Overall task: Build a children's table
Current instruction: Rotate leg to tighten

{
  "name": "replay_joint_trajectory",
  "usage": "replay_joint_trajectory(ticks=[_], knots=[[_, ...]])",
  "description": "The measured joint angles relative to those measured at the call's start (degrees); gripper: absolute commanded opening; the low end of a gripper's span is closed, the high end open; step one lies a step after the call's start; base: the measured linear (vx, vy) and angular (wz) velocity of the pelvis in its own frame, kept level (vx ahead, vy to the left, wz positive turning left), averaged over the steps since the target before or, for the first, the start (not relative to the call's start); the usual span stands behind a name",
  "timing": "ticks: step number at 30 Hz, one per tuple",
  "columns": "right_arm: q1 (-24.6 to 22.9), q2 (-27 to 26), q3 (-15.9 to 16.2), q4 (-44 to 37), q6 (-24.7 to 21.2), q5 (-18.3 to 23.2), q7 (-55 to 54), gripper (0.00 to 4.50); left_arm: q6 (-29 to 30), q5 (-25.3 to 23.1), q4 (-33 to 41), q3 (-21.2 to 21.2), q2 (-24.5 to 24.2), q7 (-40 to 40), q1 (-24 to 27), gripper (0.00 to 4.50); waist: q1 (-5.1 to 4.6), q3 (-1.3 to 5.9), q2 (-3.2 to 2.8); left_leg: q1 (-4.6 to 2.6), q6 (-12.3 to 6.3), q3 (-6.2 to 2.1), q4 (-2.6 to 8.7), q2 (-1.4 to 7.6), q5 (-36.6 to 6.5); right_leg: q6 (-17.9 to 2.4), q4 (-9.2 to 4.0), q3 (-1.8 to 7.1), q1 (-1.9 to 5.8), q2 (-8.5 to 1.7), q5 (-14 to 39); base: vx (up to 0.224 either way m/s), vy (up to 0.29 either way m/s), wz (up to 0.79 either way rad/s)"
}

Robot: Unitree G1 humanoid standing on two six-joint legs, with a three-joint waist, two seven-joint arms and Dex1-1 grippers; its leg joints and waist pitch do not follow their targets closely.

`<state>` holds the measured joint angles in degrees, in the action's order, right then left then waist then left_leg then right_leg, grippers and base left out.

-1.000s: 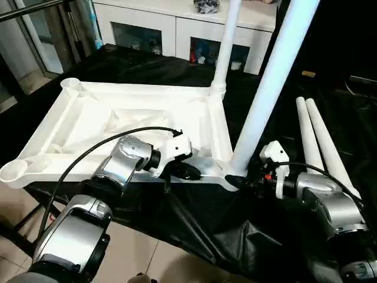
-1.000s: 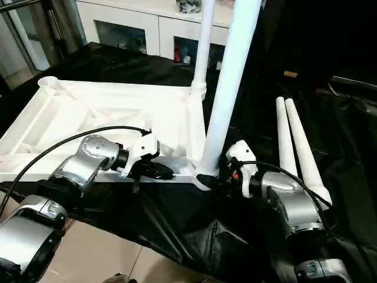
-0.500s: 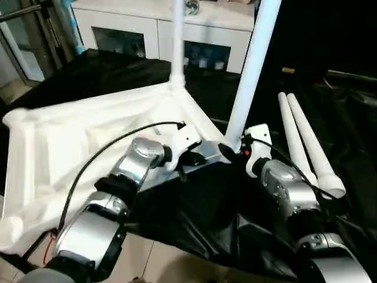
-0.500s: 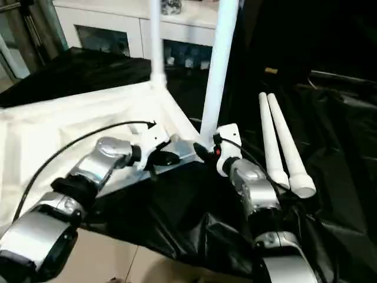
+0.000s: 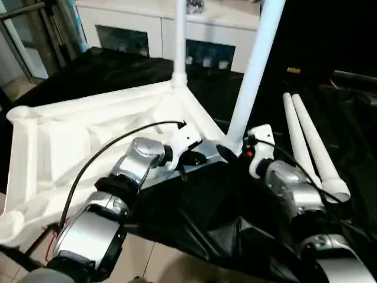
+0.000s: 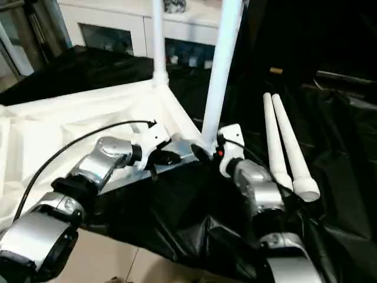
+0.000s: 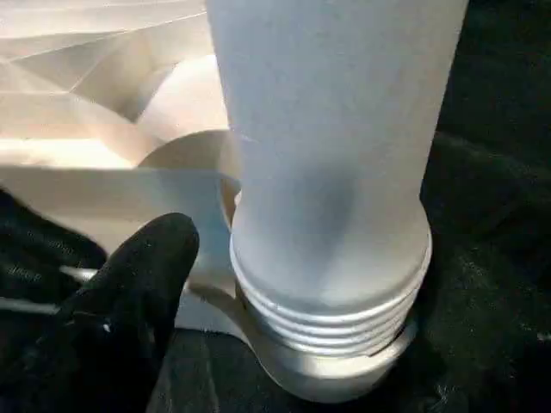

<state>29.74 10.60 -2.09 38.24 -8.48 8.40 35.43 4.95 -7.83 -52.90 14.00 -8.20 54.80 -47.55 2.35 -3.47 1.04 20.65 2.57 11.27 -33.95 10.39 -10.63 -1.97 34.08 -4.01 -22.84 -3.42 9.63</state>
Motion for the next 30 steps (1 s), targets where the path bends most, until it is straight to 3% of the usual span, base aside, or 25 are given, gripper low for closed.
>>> replay_joint_trajectory(ticks=[3, 5, 6, 18, 30], knots=[[-0.73, 0.84, 0.36, -1.21, -0.30, 0.08, 2.24, 4.26, 0.81, 0.17, 0.51, 0.02, 0.33, 0.16, 0.00, 0.60, 0.16, 0.00, 0.01, 0.06, 0.00, 0.00, 0.00, 0.00, 0.00, 0.00, -0.04, 0.01, -0.02, 0.00, 0.00, 0.000, 0.000, 0.00], [-1.03, 0.82, 1.27, -2.36, -0.87, 0.52, 4.06, 4.26, 0.94, 0.13, 0.64, 0.35, 1.31, -0.16, -0.05, 0.60, -0.12, 0.00, 0.01, 0.23, -0.01, 0.00, 0.00, 0.00, -0.01, 0.00, -0.04, 0.01, -0.17, 0.00, 0.00, 0.000, 0.000, 0.00], [-1.07, 0.84, 1.62, -2.79, -0.96, 0.67, 4.61, 4.26, 0.95, 0.08, 0.64, 0.50, 1.72, -0.52, -0.09, 0.82, -0.27, -0.01, 0.01, 0.29, -0.01, 0.00, 0.00, 0.00, -0.01, 0.00, -0.04, 0.00, -0.24, 0.00, 0.00, 0.000, 0.000, 0.00], [-2.12, 1.32, 2.07, -5.20, -2.22, 1.04, 6.47, 4.26, 1.31, -0.49, 0.85, 0.99, 0.66, -1.10, -0.31, 0.82, -0.29, -0.01, 0.00, 0.38, -0.03, -0.01, 0.06, 0.03, -0.01, 0.00, -0.03, -0.06, -0.35, 0.01, 0.00, 0.000, 0.000, 0.00], [-2.25, 1.81, 2.48, -5.54, -2.63, 1.05, 7.02, 4.26, 4.06, -0.28, 7.15, 1.72, -4.05, 2.96, 3.26, 0.82, -0.37, -0.06, 0.09, 0.36, -0.02, 0.00, 0.03, 0.03, 0.00, 0.00, -0.02, -0.03, -0.33, 0.01, 0.00, 0.000, 0.000, 0.00]])
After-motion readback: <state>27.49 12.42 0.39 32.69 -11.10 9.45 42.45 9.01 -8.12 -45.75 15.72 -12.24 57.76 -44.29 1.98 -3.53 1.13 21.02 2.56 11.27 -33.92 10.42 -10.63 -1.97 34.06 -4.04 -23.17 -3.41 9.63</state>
